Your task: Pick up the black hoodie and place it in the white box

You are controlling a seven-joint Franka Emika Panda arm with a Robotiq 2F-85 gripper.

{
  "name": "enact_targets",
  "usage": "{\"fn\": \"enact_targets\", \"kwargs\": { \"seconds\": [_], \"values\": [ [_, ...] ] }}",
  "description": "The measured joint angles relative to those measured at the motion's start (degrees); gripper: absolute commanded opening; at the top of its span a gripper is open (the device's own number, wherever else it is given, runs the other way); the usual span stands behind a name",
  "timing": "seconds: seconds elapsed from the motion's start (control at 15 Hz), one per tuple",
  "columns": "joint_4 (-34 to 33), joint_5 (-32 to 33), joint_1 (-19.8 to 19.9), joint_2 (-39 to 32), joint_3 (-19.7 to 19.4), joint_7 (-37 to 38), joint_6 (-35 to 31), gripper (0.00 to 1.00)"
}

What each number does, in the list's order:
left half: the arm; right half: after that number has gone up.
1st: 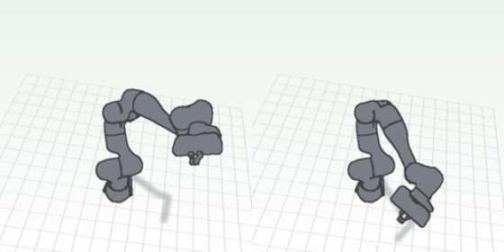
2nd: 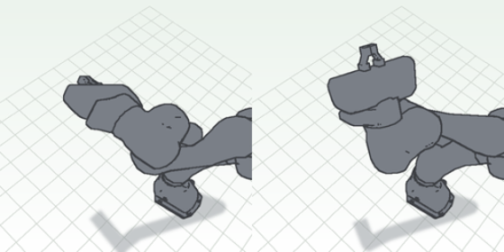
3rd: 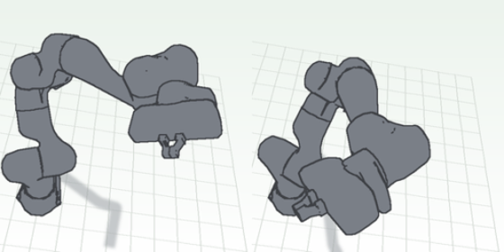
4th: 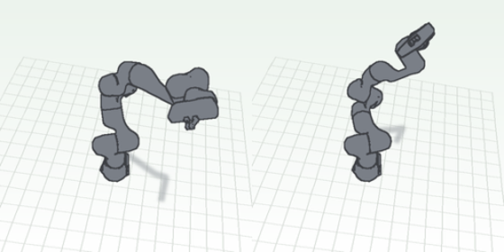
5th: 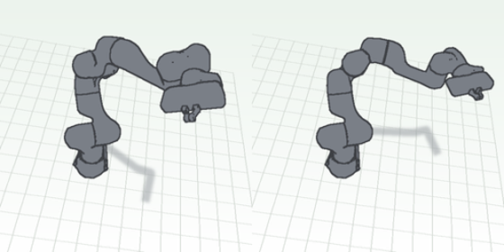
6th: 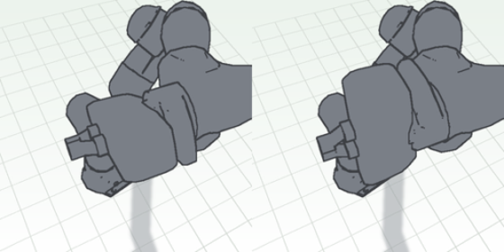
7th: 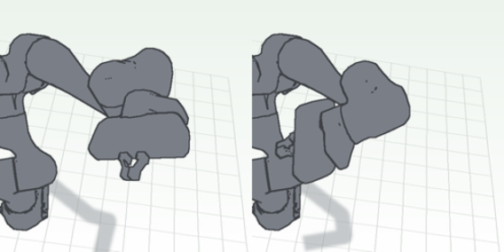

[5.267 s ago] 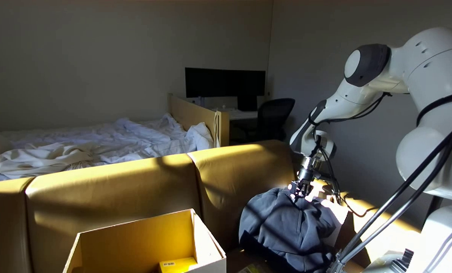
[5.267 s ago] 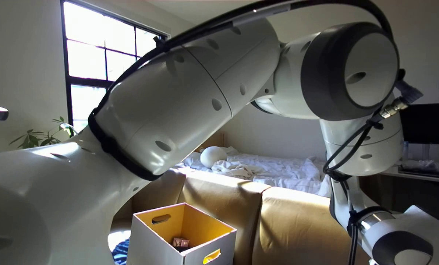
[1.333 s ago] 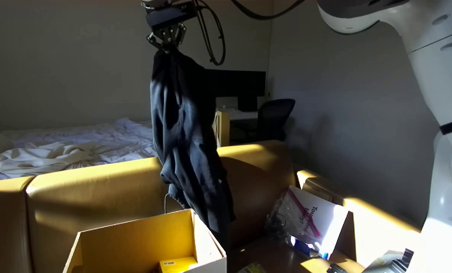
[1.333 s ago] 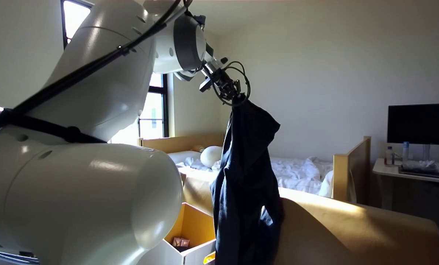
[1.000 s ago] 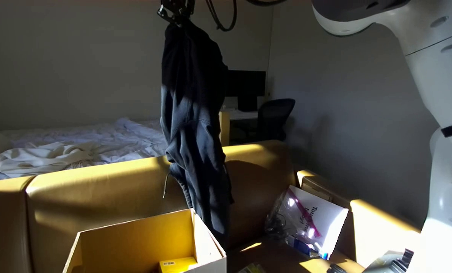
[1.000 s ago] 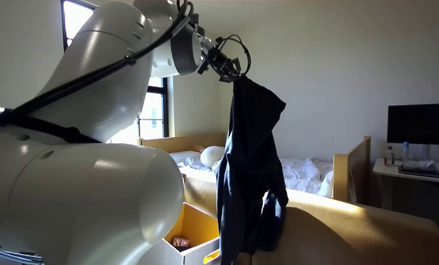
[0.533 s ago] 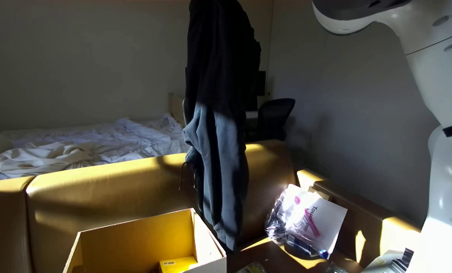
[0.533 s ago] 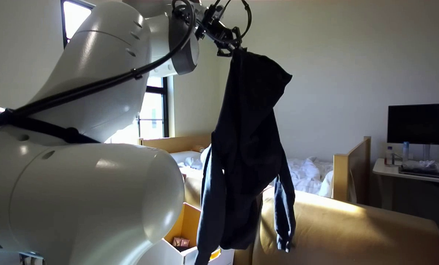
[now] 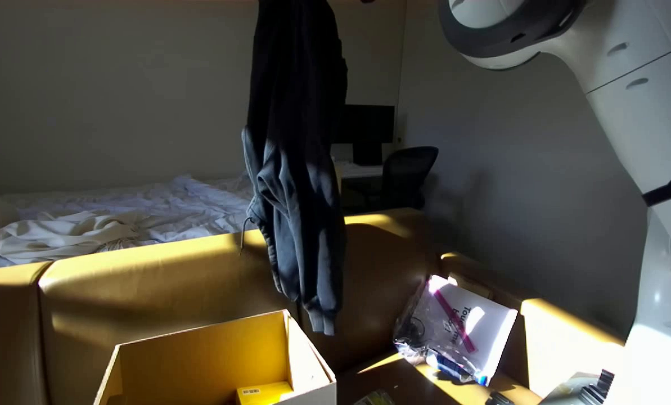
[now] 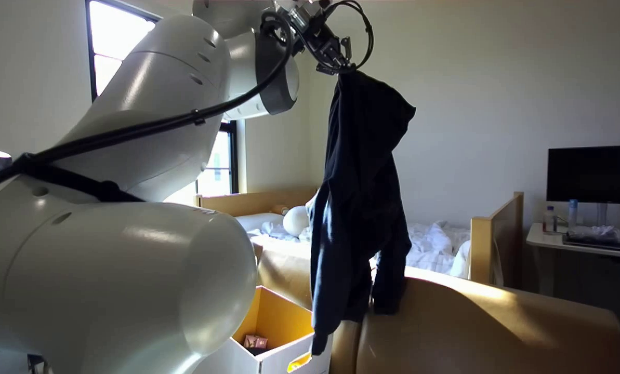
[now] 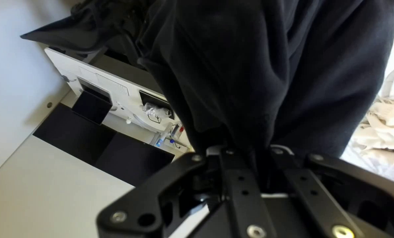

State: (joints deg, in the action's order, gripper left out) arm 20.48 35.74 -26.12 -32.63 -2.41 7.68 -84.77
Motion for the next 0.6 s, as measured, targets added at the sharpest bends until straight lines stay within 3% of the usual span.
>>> {"fn": "enact_targets", "kwargs": {
  "seconds": [0.07,0.13,0.4,0.6],
  "values": [
    [0.0,-0.48,0.44,-0.25,0.0,0.14,-0.96,0.14],
    [0.0,-0.68,0.69,-0.35,0.0,0.18,-1.3,0.08],
    [0.24,-4.32,0.22,-0.73,-0.69,0.63,-1.67,0.08],
    [0.24,-8.95,-1.65,-1.48,-0.67,4.63,-6.63,0.08]
  ]
}}
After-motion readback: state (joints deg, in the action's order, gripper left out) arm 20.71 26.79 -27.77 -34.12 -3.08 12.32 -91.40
